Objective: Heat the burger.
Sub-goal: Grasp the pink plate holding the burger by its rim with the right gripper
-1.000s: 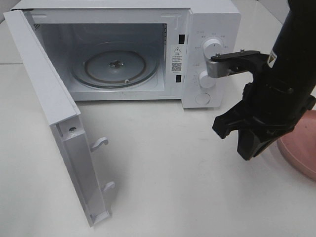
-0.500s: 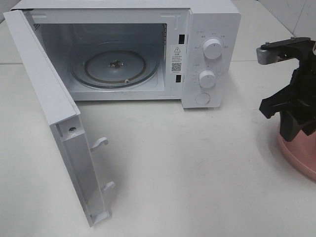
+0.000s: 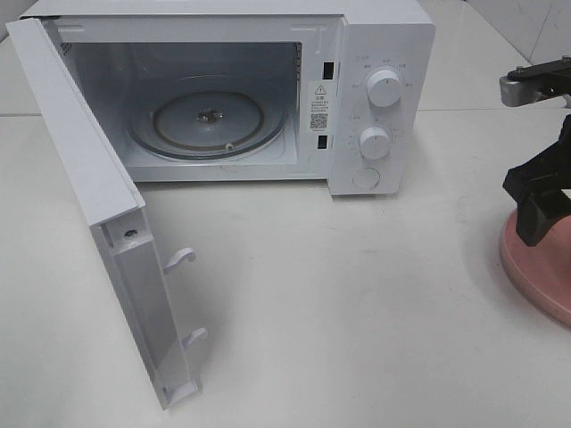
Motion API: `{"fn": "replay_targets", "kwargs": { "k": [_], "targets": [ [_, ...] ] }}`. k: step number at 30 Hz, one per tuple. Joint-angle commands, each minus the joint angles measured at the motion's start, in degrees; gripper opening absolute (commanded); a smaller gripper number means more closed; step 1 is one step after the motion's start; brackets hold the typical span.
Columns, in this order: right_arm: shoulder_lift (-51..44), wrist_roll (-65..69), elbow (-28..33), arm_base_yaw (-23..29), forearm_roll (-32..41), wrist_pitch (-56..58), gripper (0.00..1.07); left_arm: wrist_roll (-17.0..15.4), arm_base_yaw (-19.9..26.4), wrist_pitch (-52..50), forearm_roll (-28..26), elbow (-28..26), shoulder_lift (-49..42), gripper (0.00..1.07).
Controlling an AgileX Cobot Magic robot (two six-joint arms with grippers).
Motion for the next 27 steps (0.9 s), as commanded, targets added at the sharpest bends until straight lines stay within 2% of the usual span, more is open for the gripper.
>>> {"fn": "replay_targets", "kwargs": {
  "k": [1,8,22,27],
  "targets": [
    [-0.17,-2.46,-0.23,-0.63,-0.40,-0.74,0.97,0.00,-0.29,-0.23,-0.06,0.17,-1.09,0.96],
    [-0.17,-3.61,-0.23,-4.30,0.63,-1.15,0.94,0.00,-0.29,-0.23,-0.06,0.17,-1.09,0.96],
    [0.00,-3.78,-0.23,-4.30,2.01,-2.75,0.92,0.00,-0.29,-0.23,-0.06,0.17,-1.09,0.96],
    [3.38,-3.61,-0.23,-4.30,2.01,-3.50,0.90,0.00,-0.29,-0.23,-0.06,0.17,-1.09,0.96]
  ]
}}
